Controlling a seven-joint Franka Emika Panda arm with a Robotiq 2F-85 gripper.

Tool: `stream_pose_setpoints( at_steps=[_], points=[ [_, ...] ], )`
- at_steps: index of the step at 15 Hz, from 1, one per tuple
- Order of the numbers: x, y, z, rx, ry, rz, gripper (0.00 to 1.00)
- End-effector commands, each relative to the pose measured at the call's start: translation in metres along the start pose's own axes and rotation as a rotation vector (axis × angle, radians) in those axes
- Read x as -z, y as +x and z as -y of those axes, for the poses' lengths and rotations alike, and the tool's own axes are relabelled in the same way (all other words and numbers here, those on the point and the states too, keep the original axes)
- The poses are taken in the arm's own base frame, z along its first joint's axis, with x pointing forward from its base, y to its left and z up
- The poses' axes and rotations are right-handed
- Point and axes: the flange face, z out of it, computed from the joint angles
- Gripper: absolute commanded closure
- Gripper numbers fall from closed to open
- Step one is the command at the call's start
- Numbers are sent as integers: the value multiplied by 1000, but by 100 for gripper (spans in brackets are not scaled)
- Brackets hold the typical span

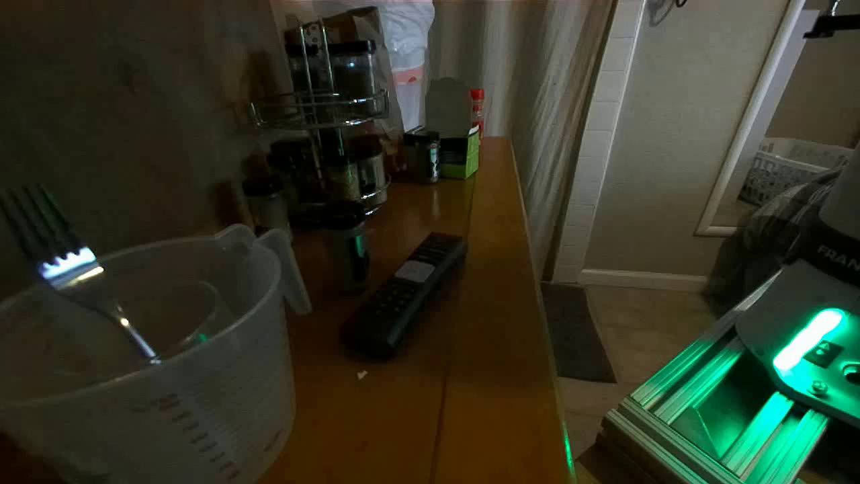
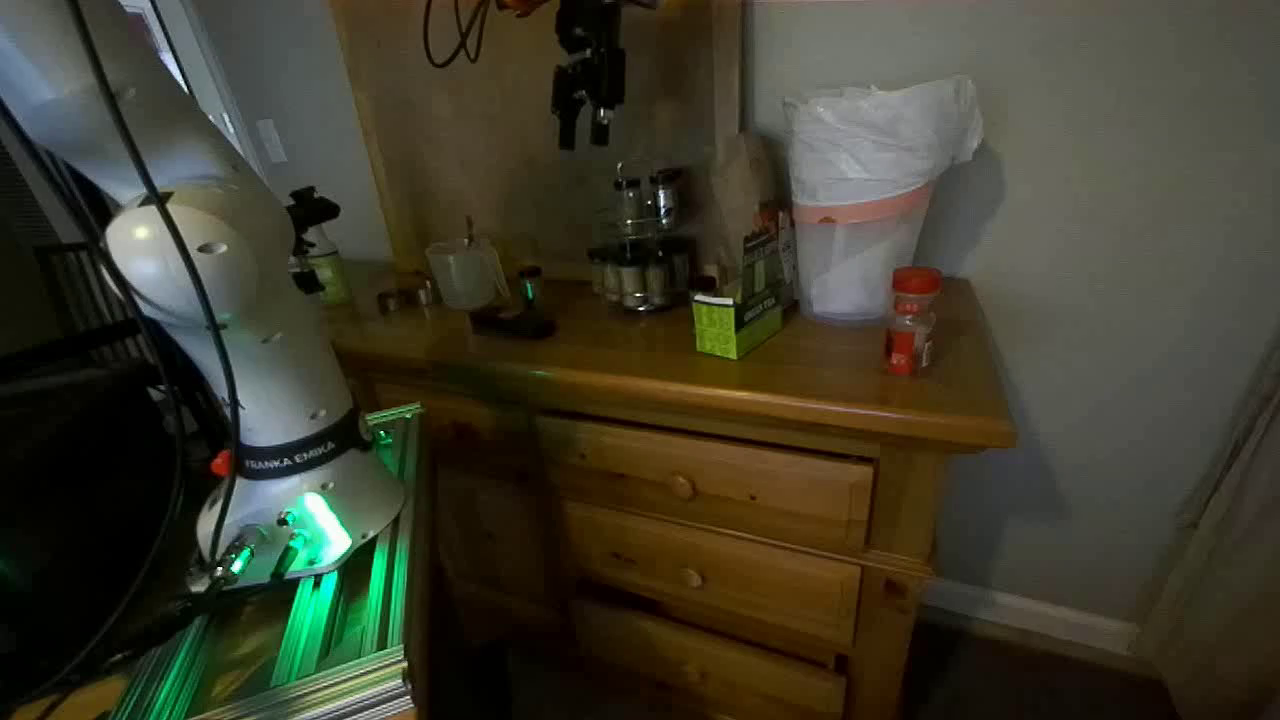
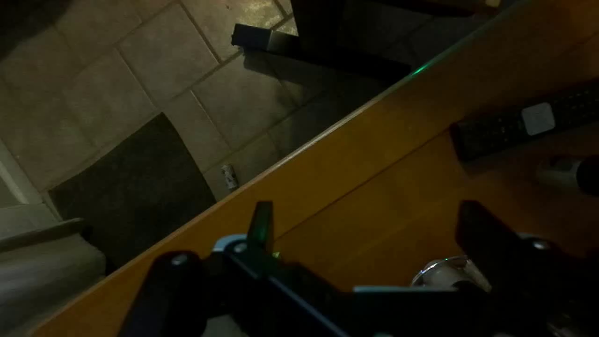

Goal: Put the spice bottle on the top shelf on the rack

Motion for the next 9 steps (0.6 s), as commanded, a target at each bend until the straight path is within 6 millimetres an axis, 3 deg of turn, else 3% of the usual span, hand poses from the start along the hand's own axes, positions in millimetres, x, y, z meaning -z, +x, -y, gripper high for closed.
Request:
stream_pose_setpoints(
  at_steps=[1, 6, 9],
  points=[
    [1, 0, 0, 0, 0, 1, 0],
    [1, 0, 0, 0, 0, 1, 0],
    [-15, -18, 10, -4, -2, 30, 0]
  ],
)
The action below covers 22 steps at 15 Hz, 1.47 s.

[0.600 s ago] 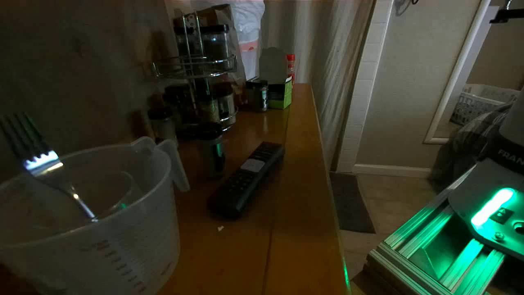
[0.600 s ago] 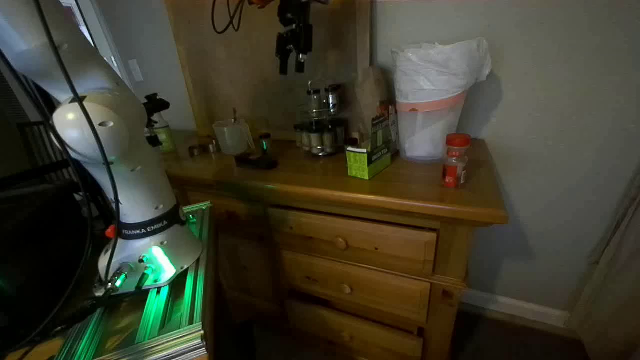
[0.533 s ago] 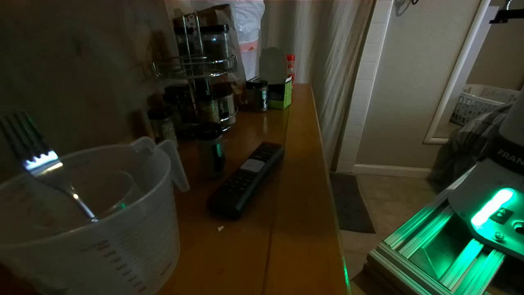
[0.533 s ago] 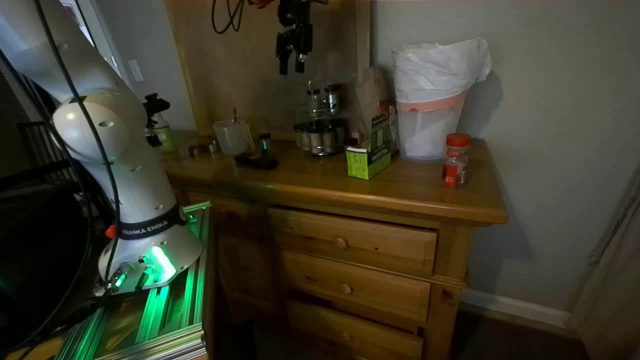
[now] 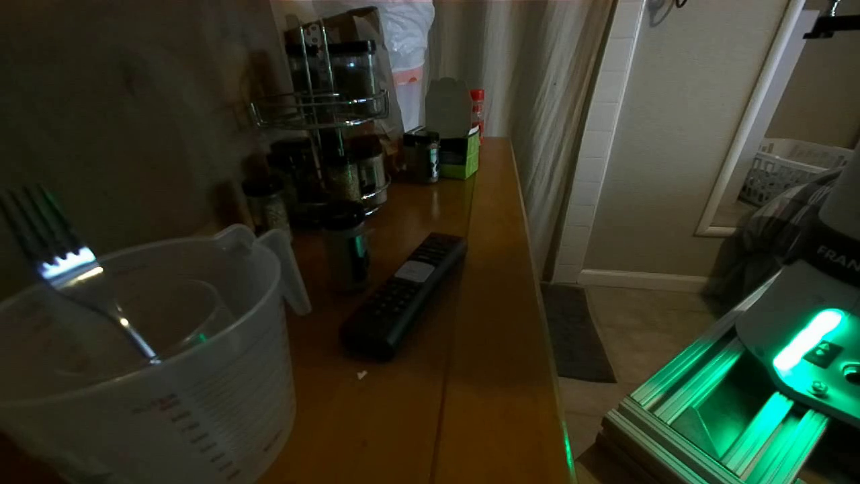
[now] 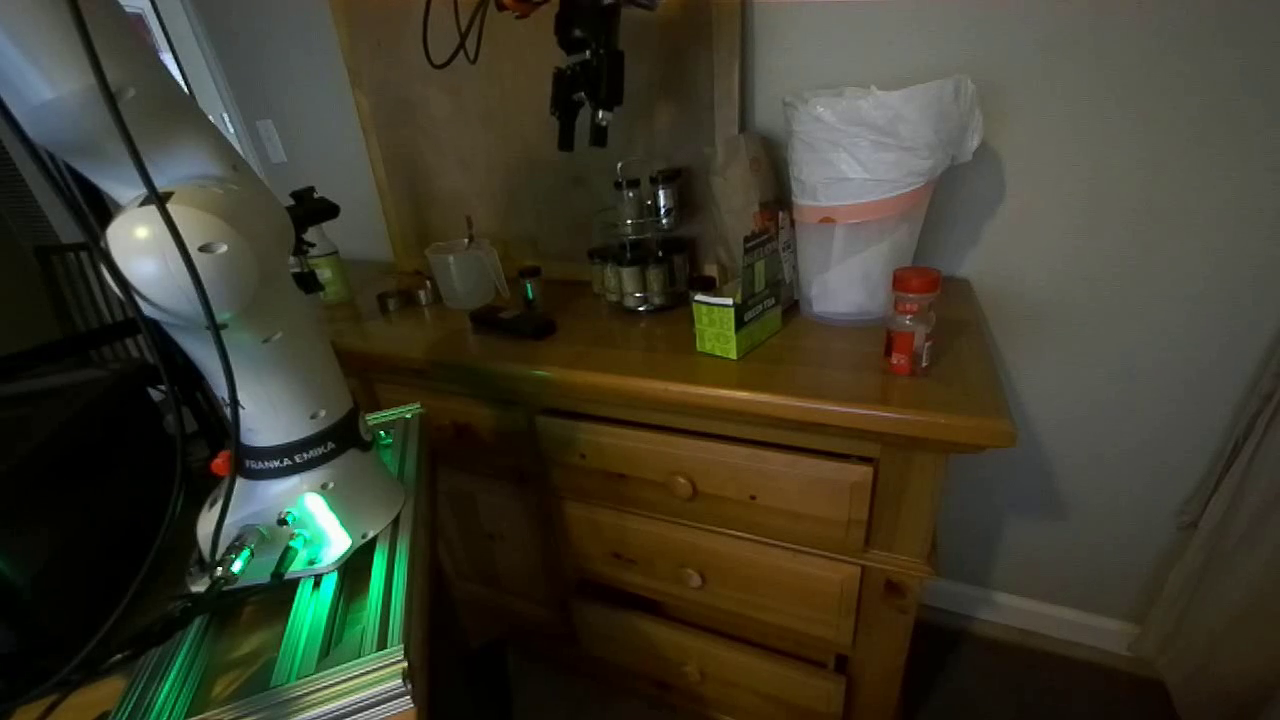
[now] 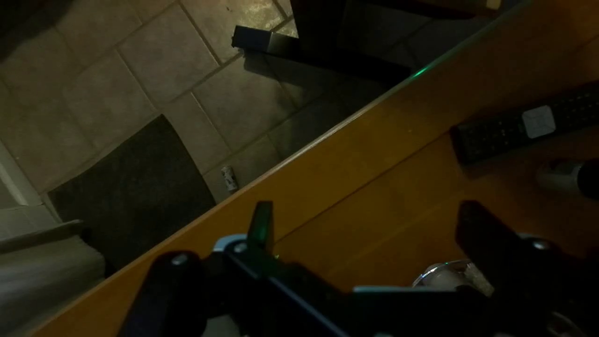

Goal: Put the spice bottle on the top shelf on the rack

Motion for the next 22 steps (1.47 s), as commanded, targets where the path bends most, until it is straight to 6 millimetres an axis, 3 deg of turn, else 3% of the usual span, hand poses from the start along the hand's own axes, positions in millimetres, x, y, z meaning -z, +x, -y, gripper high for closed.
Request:
stream_pose_setpoints(
  at_steps=[1, 4, 8, 9, 11, 20, 22],
  points=[
    [-21, -27, 13, -9, 9, 43, 0],
    [-42, -57, 25, 59, 40, 107, 0],
    [-50, -100, 52, 263, 108, 33, 0],
    [-45, -71, 46, 189, 67, 93, 0],
    [-43, -81, 50, 201, 60, 77, 0],
    [-49, -74, 47, 194, 68, 99, 0],
    [-57, -69, 74, 354, 85, 36, 0]
  ],
)
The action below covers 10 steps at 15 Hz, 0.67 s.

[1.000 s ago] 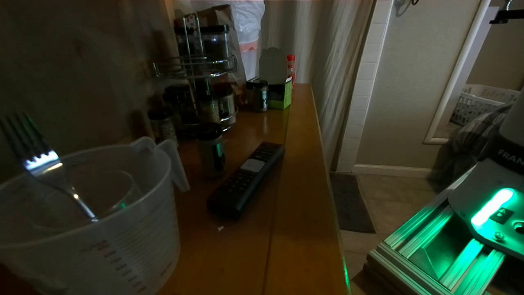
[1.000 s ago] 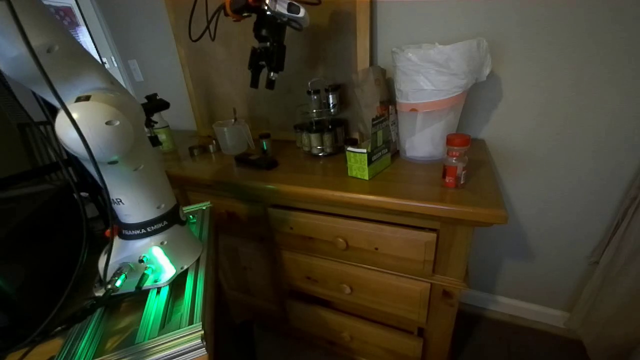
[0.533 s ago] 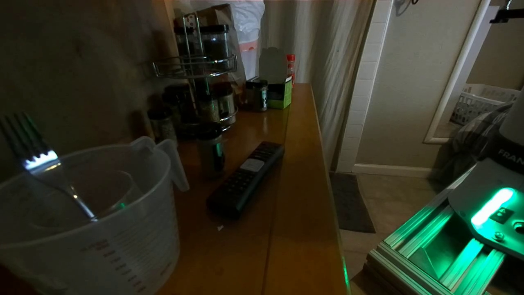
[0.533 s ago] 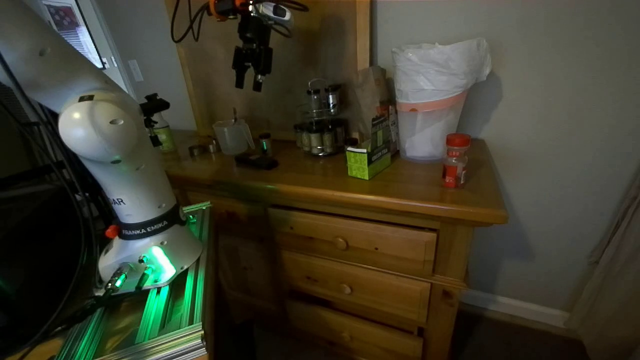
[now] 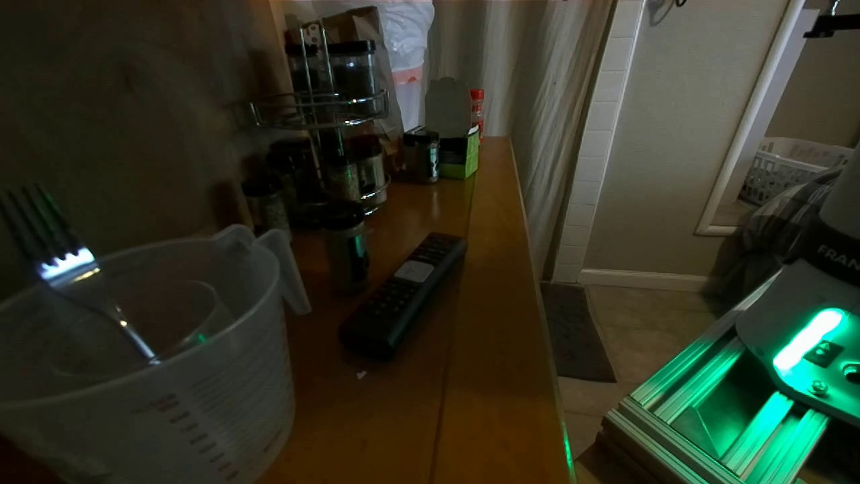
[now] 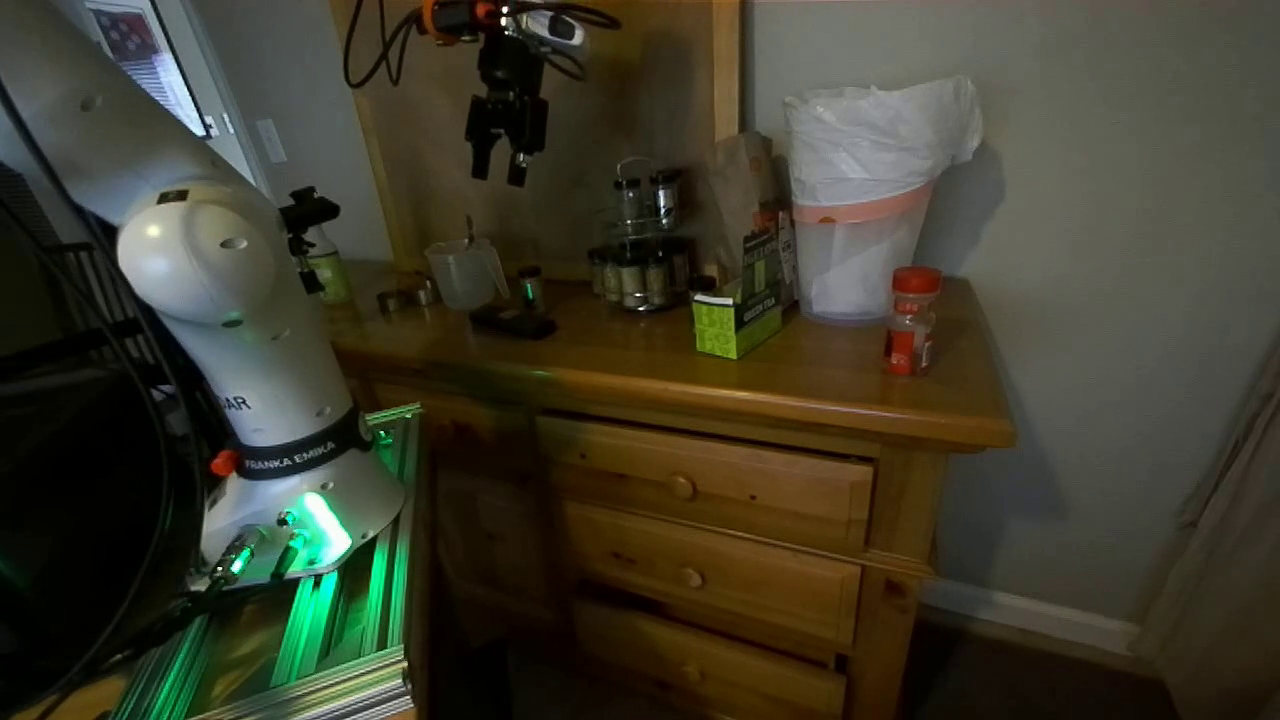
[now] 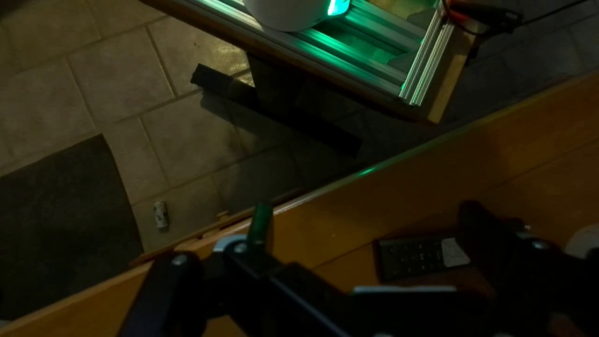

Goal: Put the spice bottle on the top shelf on the rack

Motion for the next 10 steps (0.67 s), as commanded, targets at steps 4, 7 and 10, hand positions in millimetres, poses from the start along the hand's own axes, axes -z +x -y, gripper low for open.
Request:
stream_pose_setpoints(
  at_steps=[4, 7, 10],
  points=[
    [-24, 27, 86, 324, -18, -175, 0],
    [-35, 36, 131, 455, -69, -296, 0],
    [-52, 48, 155, 465, -81, -333, 0]
  ],
)
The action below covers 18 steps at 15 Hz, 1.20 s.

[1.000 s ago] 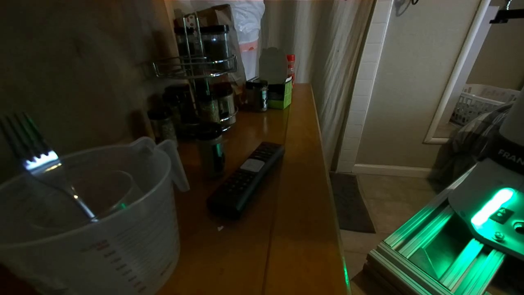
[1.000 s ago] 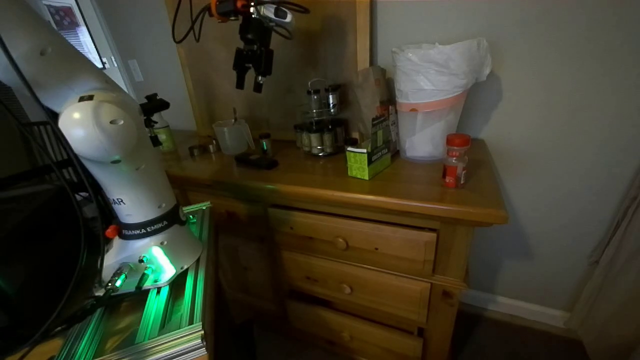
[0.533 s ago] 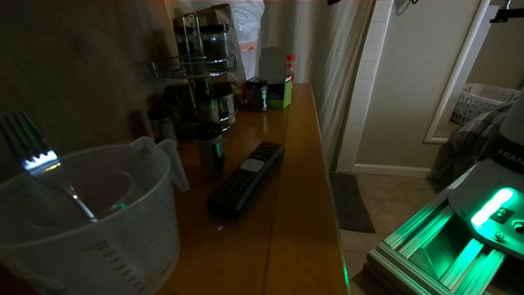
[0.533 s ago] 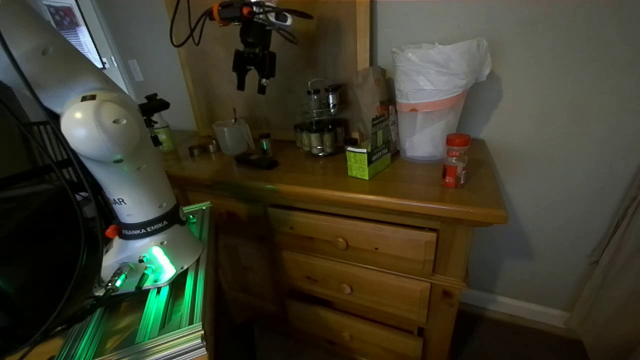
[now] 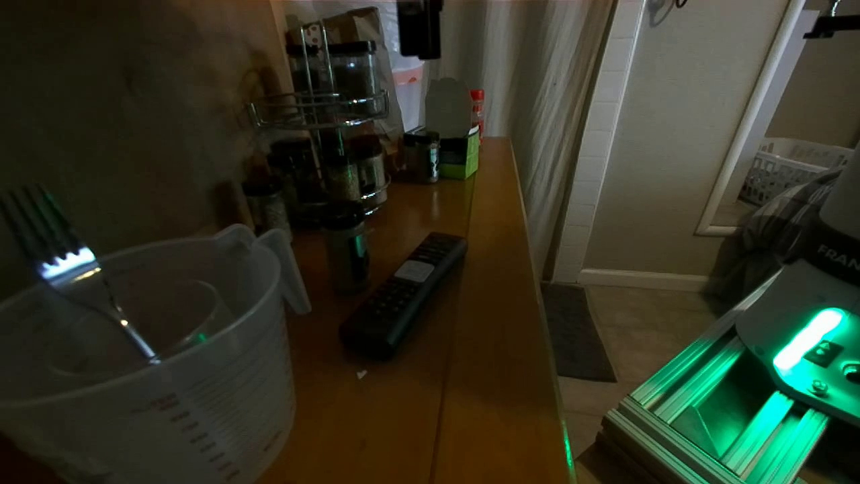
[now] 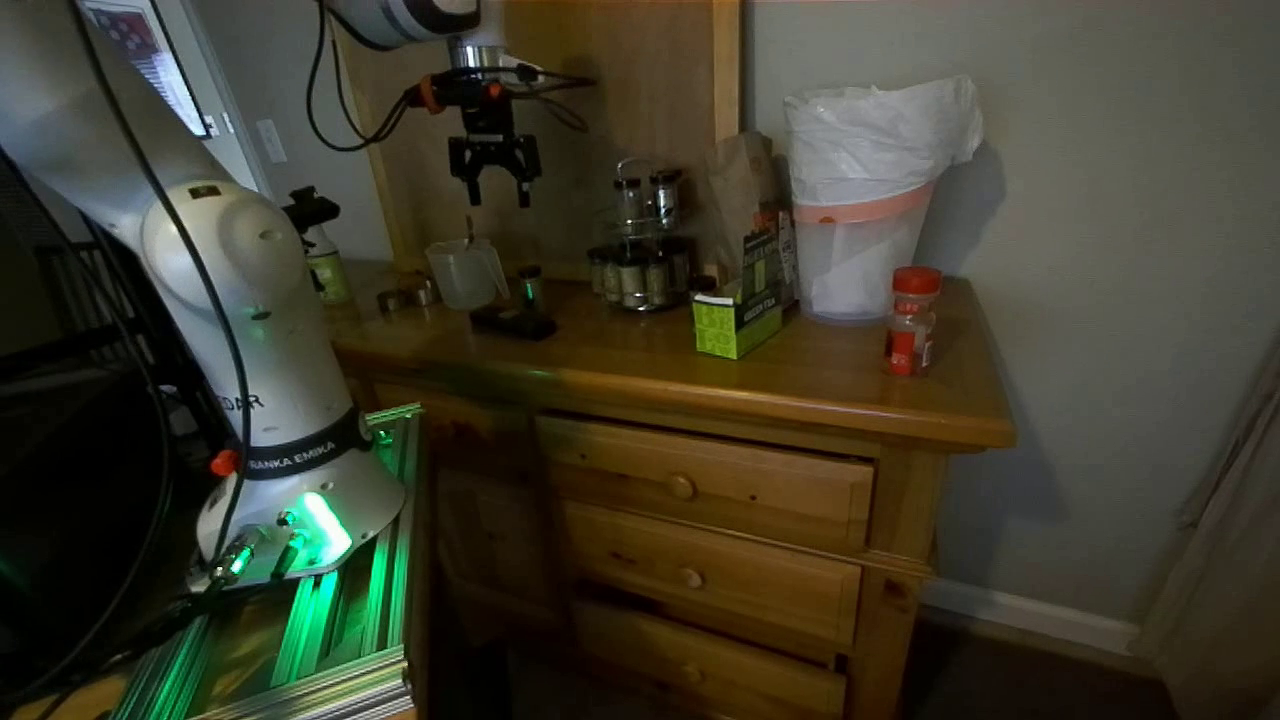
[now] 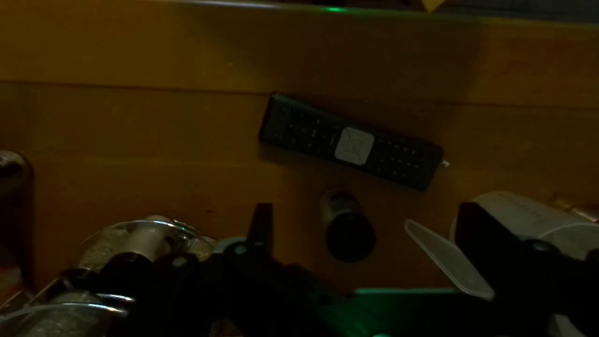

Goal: Put the spice bottle on the top shelf on the rack

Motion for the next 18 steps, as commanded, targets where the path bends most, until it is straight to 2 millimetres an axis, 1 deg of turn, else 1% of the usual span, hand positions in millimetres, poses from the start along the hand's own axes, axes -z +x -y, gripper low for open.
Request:
stream_pose_setpoints(
  at_steps=[1, 2, 6, 7, 9, 12, 15, 18],
  points=[
    [-5, 4, 7, 15, -5, -11, 0],
    [-10, 5, 10, 23, -5, -6, 0],
    [-8, 5, 7, 17, -3, -9, 0],
    [-13, 6, 7, -9, -19, -16, 0],
    [-29, 9, 11, -62, -43, -51, 0],
    [-56, 13, 22, -108, -62, -72, 0],
    [-78, 16, 25, -149, -101, -75, 0],
    [-91, 28, 24, -159, -161, -80, 0]
  ],
)
